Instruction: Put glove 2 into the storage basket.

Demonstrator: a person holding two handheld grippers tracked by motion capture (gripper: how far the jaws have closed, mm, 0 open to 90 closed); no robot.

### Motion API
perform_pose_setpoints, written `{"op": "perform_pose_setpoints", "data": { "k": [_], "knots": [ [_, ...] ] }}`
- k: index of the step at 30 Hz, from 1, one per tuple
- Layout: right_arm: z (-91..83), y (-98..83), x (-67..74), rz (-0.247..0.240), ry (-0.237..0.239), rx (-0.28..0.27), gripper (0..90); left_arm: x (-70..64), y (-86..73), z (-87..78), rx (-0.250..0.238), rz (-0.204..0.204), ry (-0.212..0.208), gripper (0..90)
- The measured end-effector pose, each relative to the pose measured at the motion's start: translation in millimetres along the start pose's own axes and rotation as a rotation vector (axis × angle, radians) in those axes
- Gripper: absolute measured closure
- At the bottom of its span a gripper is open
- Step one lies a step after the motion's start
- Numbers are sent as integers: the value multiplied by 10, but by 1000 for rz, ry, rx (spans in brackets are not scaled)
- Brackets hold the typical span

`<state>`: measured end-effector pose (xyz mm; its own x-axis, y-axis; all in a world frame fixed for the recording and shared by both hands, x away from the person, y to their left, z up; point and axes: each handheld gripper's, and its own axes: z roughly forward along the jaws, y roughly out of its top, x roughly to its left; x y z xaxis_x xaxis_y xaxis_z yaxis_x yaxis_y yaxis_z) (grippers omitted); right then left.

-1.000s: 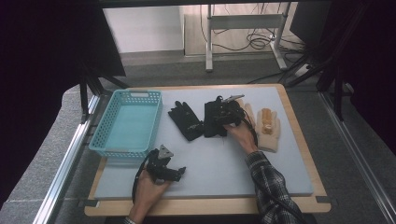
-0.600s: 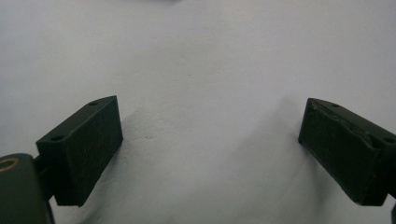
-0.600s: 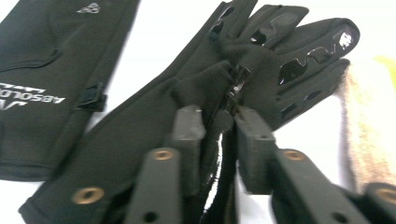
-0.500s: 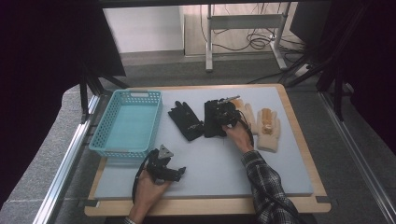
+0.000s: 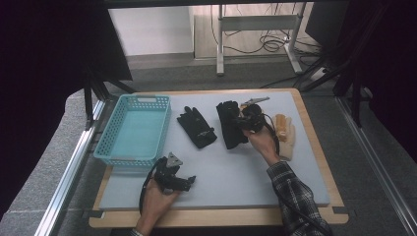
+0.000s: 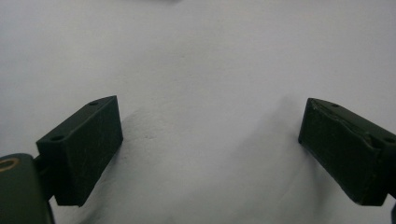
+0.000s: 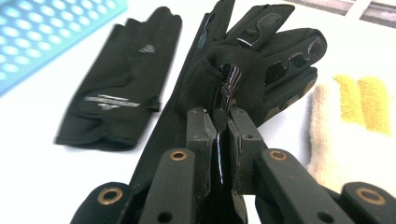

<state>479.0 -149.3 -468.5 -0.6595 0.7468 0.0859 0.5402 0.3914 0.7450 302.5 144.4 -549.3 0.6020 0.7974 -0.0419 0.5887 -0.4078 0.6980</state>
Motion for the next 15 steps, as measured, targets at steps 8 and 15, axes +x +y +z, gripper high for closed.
{"op": "perform_pose_setpoints", "data": {
  "k": [8, 15],
  "knots": [
    [-483, -166, 333, -37, 76, -32, 790, -1, 0, 1, -2, -2, 0, 64],
    [-667, -610, 589, -35, 97, -17, 785, -5, -1, 4, -7, -7, 1, 64]
  ]
}}
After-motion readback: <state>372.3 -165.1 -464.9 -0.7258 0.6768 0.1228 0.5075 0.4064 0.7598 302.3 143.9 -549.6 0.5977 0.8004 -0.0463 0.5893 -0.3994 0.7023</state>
